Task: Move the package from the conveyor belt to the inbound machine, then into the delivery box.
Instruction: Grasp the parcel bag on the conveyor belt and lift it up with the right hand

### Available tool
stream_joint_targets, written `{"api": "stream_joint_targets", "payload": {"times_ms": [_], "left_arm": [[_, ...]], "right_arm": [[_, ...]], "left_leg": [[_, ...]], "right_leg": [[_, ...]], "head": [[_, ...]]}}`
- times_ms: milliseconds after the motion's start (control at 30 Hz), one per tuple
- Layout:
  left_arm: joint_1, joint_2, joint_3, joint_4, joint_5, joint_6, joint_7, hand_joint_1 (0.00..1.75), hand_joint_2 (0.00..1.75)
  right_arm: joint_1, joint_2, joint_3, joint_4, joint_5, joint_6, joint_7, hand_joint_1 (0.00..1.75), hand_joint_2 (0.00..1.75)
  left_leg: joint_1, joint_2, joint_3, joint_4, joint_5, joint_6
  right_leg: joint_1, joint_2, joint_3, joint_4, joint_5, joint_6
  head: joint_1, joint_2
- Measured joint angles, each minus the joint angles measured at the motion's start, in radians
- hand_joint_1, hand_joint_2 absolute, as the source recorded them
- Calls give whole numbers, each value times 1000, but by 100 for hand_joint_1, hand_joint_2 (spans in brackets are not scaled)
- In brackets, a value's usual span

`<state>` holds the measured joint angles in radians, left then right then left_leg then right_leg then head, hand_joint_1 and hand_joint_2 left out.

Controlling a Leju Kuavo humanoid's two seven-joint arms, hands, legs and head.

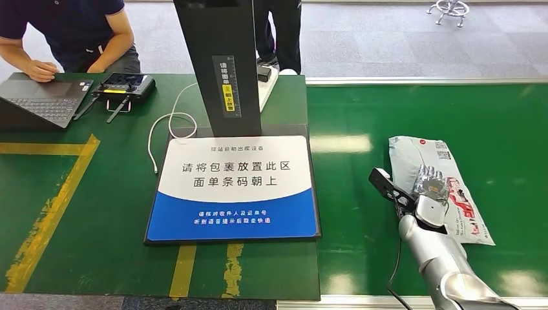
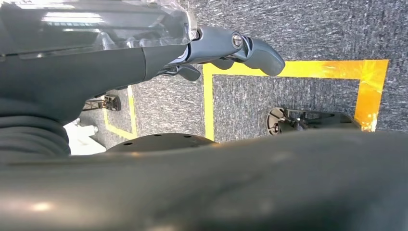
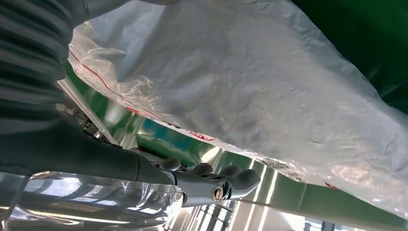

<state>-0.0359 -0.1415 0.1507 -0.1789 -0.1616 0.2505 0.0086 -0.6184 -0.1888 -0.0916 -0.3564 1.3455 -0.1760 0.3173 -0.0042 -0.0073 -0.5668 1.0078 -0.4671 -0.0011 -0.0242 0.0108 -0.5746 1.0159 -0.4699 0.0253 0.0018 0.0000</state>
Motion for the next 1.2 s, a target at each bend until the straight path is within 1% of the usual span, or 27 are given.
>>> {"api": "stream_joint_targets", "payload": {"times_ms": [267,467,500,533,600,633,667,700,733,867,1033,1200], "left_arm": [[0,0,0,0,-3,-5,-1,0,0],[0,0,0,0,-4,-9,-4,0,0],[0,0,0,0,-4,-9,-4,0,0],[0,0,0,0,-4,-9,-4,0,0],[0,0,0,0,-4,-9,-5,0,0],[0,0,0,0,-5,-9,-5,0,0],[0,0,0,0,-5,-10,-6,0,0],[0,0,0,0,-6,-11,-7,0,0],[0,0,0,0,-6,-12,-7,0,0],[0,0,0,0,-8,-15,-10,0,0],[0,0,1,0,-8,-16,-14,0,0],[0,0,4,0,-6,-16,-18,0,0]], "right_arm": [[-4,-1,-9,17,1,31,13,0,175],[-4,-2,-14,25,3,34,22,2,175],[-5,-2,-14,27,3,34,22,21,175],[-5,-2,-14,28,3,34,23,45,175],[-5,-2,-15,30,3,34,24,112,175],[-5,-2,-15,31,3,35,24,134,175],[-5,-2,-15,33,3,35,25,152,175],[-5,-3,-16,34,3,35,26,161,175],[-4,-3,-18,35,3,35,26,166,175],[-2,-7,-25,38,3,33,22,164,175],[-3,-8,-29,38,9,30,10,174,175],[-4,-8,-31,38,16,24,4,175,175]], "left_leg": [[0,0,0,0,0,0],[0,0,0,0,0,0],[0,0,0,0,0,0],[0,0,0,0,0,0],[0,0,0,0,0,0],[0,0,0,0,0,0],[0,0,0,0,0,0],[0,0,0,0,0,0],[0,0,0,0,0,0],[0,0,0,0,0,0],[0,0,0,0,0,0],[0,0,0,0,0,0]], "right_leg": [[0,0,0,0,0,0],[0,0,0,0,0,0],[0,0,0,0,0,0],[0,0,0,0,0,0],[0,0,0,0,0,0],[0,0,0,0,0,0],[0,0,0,0,0,0],[0,0,0,0,0,0],[0,0,0,0,0,0],[0,0,0,0,0,0],[0,0,0,0,0,0],[0,0,0,0,0,0]], "head": [[0,0],[0,0],[0,0],[0,0],[0,0],[0,0],[0,0],[0,0],[0,0],[0,0],[0,0],[0,0]]}}
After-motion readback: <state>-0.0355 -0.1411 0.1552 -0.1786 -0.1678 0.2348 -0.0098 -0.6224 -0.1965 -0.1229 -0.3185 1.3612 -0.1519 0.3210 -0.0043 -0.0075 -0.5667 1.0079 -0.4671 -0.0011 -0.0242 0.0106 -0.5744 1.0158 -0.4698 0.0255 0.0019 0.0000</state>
